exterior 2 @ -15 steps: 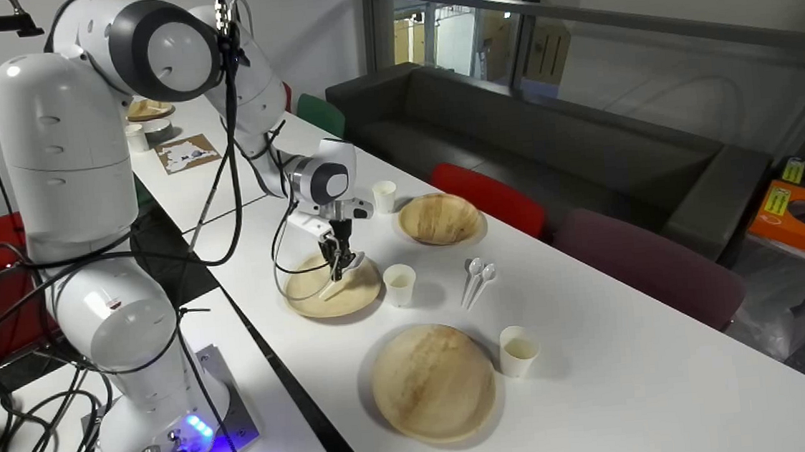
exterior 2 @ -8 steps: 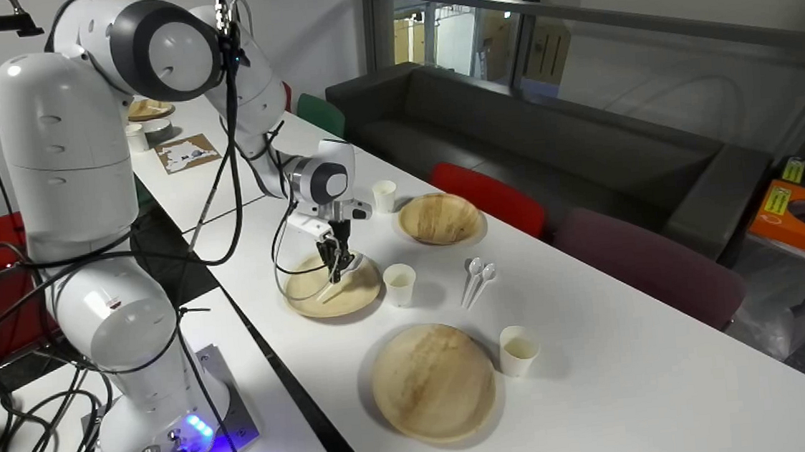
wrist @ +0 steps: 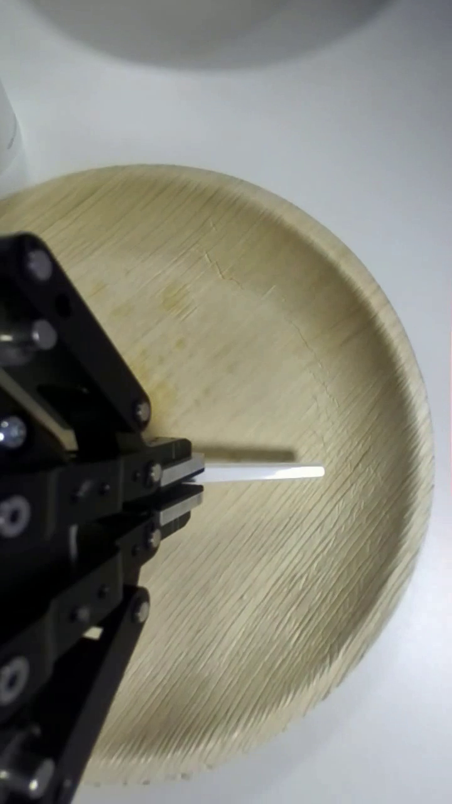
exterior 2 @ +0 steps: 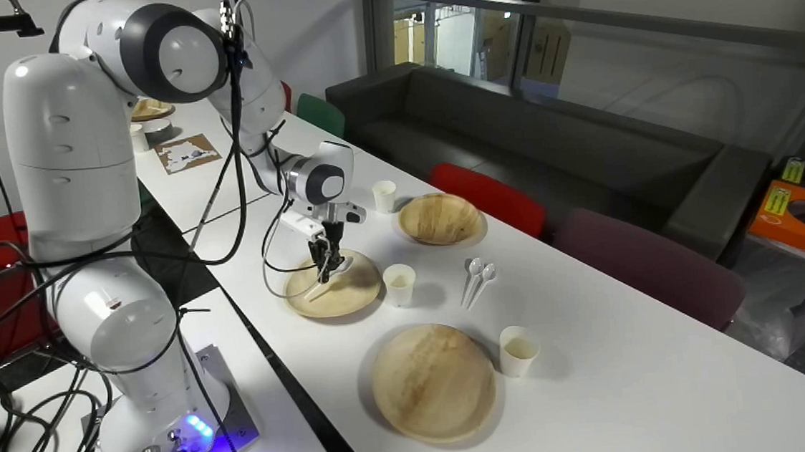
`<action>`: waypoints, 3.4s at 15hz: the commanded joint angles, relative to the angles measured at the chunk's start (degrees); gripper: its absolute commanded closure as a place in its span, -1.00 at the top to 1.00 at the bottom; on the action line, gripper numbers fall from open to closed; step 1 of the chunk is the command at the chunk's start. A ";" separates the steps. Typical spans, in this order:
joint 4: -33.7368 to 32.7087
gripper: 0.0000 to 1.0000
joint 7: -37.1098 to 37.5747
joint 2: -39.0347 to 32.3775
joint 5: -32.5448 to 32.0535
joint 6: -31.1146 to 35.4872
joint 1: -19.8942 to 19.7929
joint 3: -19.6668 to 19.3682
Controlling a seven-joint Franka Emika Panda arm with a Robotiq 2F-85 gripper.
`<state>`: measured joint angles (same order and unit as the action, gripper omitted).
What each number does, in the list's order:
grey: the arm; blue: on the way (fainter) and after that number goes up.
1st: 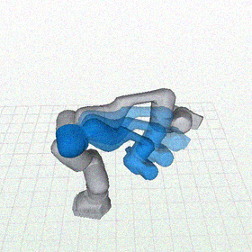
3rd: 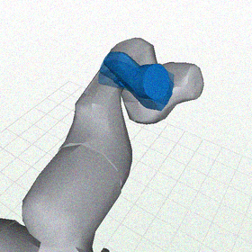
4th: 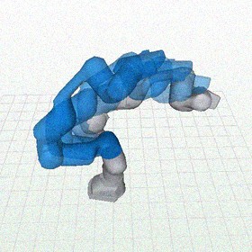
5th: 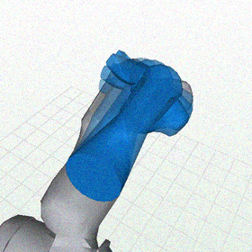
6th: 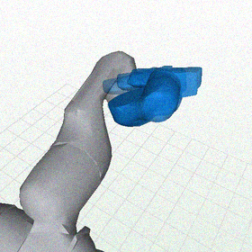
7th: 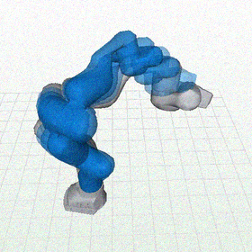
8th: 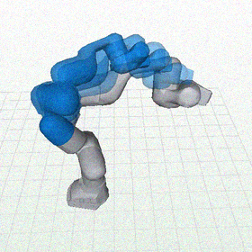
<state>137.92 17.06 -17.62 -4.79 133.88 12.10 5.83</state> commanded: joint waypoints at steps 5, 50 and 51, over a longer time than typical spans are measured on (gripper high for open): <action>-2.14 -0.96 -2.50 -0.46 5.83 -3.39 -0.91 0.97; -4.04 -0.94 -0.88 -2.99 2.96 -3.41 -0.04 -0.45; -4.06 -0.83 -0.84 -3.05 2.89 -3.37 -0.03 -0.52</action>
<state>135.02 16.03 -20.45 -0.88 132.63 11.95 5.88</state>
